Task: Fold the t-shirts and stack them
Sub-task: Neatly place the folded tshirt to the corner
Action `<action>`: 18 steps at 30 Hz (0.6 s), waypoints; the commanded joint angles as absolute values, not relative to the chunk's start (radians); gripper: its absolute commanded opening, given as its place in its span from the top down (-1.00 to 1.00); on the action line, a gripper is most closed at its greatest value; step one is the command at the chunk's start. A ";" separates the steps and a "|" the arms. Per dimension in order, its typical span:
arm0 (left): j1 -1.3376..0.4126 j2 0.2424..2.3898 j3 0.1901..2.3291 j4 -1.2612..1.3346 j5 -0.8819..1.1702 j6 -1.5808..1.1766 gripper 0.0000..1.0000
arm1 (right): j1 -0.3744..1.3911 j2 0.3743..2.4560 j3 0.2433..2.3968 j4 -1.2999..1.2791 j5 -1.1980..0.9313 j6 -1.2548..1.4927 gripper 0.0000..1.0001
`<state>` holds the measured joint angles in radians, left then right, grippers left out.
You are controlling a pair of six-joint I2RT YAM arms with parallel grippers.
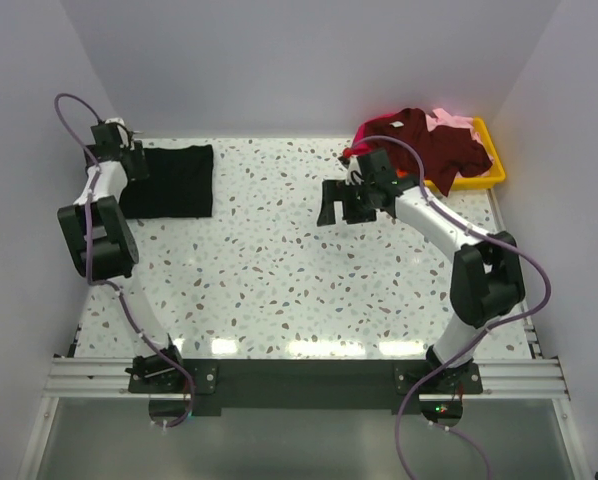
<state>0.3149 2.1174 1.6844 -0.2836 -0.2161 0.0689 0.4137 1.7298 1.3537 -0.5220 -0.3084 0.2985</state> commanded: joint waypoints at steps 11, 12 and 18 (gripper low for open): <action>-0.079 1.608 1.333 -0.275 -0.370 -0.155 -1.00 | 0.413 1.502 1.266 -0.537 -0.235 0.305 -0.97; -0.109 1.567 1.286 -0.275 -0.380 -0.167 -1.00 | 0.414 1.474 1.234 -0.526 -0.221 0.305 -0.97; -0.339 1.439 1.117 -0.276 -0.390 -0.284 -1.00 | 0.413 1.385 1.108 -0.517 -0.138 0.302 -0.97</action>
